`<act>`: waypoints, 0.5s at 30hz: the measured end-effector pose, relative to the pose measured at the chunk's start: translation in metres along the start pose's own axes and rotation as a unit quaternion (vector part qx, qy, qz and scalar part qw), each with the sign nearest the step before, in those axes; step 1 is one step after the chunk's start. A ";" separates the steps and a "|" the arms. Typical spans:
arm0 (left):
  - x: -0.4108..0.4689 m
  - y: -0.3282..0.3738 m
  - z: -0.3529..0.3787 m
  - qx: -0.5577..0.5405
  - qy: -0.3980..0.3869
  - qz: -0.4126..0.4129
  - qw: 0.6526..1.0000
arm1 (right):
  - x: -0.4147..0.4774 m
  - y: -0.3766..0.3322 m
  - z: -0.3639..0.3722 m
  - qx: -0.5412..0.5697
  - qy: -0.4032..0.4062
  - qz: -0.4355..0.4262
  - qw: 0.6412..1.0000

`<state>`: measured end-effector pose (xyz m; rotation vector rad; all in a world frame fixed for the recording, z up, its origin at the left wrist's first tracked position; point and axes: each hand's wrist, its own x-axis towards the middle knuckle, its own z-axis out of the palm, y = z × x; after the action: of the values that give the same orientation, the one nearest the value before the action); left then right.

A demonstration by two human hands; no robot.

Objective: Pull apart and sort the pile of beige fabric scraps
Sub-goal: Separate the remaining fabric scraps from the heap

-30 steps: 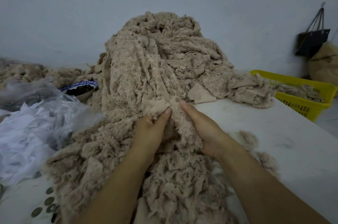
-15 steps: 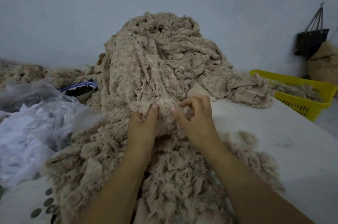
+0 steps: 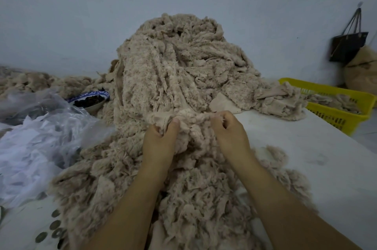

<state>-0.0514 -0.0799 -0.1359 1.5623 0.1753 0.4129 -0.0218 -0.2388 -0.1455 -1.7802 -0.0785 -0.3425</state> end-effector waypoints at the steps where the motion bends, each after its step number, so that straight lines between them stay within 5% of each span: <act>1: 0.001 -0.001 0.001 -0.035 -0.001 -0.023 0.999 | 0.001 0.001 0.000 0.022 -0.010 0.026 0.999; 8: 0.005 0.006 -0.005 -0.305 -0.109 -0.210 0.923 | 0.008 0.000 -0.001 0.264 -0.040 0.223 0.938; 15: -0.008 0.009 0.002 -0.163 -0.258 -0.215 0.928 | 0.007 -0.003 0.003 0.266 -0.065 0.207 0.939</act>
<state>-0.0588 -0.0853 -0.1280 1.2098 0.0318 -0.3075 -0.0159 -0.2363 -0.1411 -1.2352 0.1035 0.1011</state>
